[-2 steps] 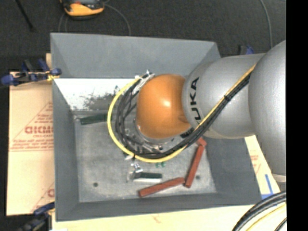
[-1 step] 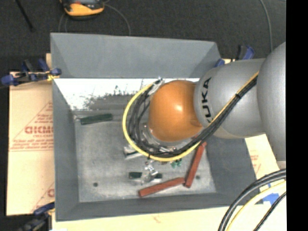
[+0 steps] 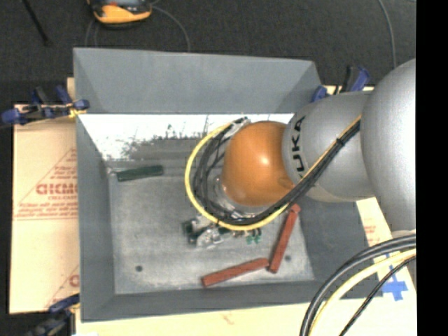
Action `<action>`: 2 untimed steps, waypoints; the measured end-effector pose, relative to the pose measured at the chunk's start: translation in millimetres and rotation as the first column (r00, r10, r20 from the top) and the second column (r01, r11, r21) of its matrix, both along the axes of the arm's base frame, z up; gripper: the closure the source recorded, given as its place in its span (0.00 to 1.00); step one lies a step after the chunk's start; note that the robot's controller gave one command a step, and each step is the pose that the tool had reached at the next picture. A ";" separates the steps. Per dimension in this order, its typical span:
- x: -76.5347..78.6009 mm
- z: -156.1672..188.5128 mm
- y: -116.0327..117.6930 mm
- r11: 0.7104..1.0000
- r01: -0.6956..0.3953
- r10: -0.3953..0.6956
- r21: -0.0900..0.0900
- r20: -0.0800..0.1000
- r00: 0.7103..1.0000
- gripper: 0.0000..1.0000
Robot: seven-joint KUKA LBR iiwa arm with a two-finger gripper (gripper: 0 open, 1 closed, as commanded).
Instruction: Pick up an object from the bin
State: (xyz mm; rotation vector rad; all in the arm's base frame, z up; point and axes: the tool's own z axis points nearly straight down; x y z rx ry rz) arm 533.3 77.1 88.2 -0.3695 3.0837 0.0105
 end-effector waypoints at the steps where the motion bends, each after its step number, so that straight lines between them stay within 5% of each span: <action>1: 0.0 0.0 0.0 1.000 0.001 -0.001 0.000 0.000 1.000 1.00; 2: 33.9 173.2 -19.6 1.000 -0.002 0.002 -0.010 -0.022 1.000 1.00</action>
Offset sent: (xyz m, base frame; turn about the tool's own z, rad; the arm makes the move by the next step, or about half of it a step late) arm 0.0308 -0.0185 0.1679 -0.0054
